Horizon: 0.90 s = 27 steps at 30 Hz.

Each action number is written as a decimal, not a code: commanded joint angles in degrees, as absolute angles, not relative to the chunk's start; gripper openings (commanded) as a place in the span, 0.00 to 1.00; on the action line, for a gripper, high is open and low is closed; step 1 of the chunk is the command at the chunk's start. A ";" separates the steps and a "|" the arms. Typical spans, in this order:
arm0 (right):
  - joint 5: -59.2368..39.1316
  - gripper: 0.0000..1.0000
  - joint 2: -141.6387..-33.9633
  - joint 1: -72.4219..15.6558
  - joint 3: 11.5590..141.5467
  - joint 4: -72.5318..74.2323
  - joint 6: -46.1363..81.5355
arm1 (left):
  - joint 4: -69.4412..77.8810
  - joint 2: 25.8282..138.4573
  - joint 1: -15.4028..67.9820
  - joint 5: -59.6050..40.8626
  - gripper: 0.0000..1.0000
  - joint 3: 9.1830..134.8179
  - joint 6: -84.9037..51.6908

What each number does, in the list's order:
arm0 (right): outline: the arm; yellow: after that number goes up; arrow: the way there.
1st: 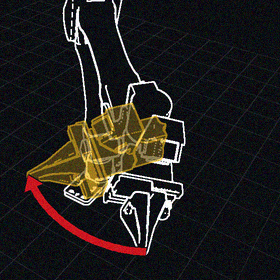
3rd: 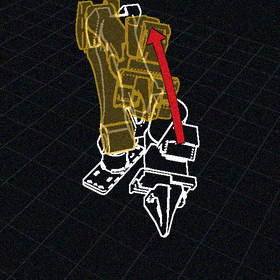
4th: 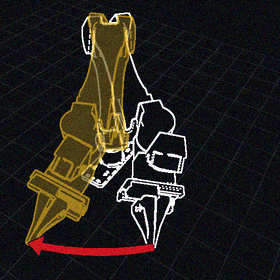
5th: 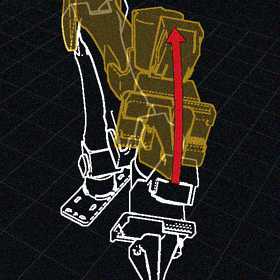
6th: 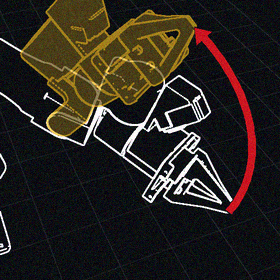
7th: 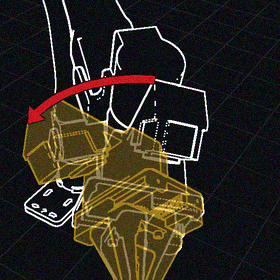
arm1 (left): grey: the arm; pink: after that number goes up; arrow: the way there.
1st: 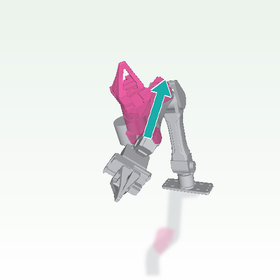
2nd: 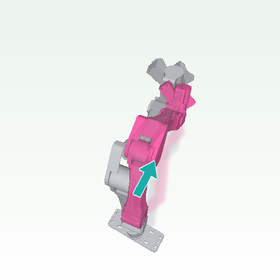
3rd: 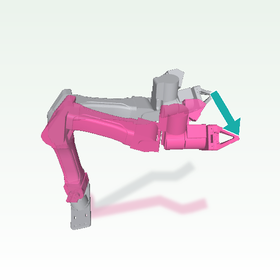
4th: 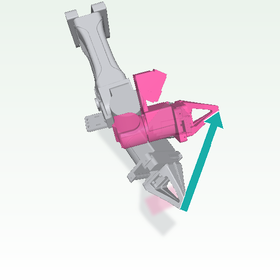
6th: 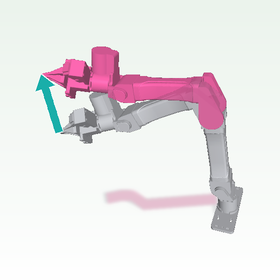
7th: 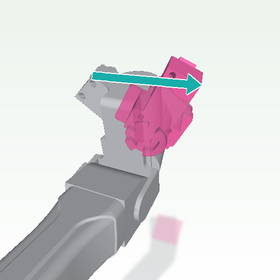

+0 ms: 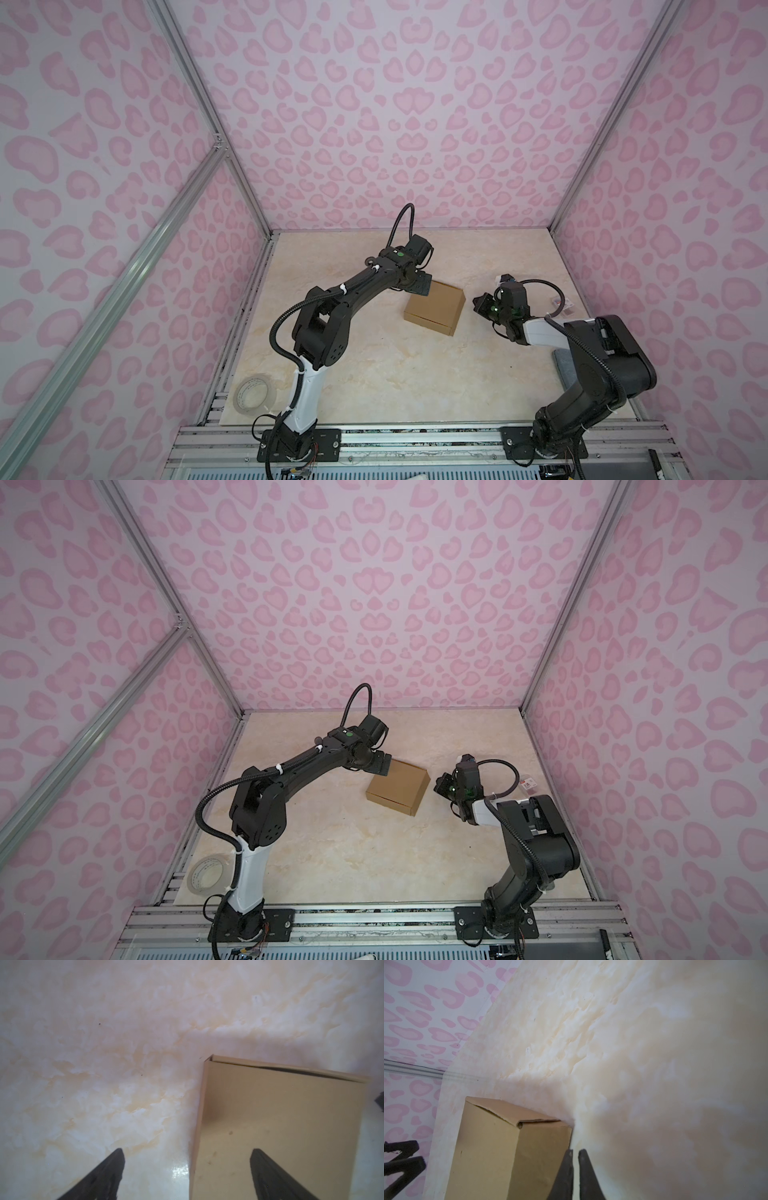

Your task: Fold the paper box

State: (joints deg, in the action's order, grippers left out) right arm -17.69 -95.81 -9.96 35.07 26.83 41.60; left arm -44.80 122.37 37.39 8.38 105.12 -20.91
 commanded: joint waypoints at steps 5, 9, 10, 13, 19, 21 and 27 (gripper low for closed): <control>-19.67 0.11 -99.81 -10.39 37.34 32.12 43.18 | -45.34 125.03 35.16 6.28 0.97 105.68 -20.29; -19.78 0.11 -102.16 -11.22 38.56 32.83 43.42 | -44.74 125.91 35.16 4.50 0.97 105.80 -20.40; -19.78 0.11 -102.67 -11.43 38.67 33.04 43.58 | -44.73 126.12 35.14 4.44 0.97 105.86 -20.32; -19.58 0.11 -103.68 -12.10 38.77 33.75 43.68 | -44.64 126.88 35.16 3.72 0.97 106.16 -20.28; -20.31 0.11 -105.45 -12.72 38.15 37.01 44.51 | -43.83 127.48 35.24 1.53 0.97 105.53 -20.04; -21.66 0.11 -106.04 -12.91 37.95 39.34 44.90 | -43.48 127.76 35.28 0.93 0.97 105.17 -19.97; -23.94 0.10 -106.85 -14.09 36.57 45.23 46.03 | -42.12 128.06 35.93 -0.50 0.97 104.00 -19.37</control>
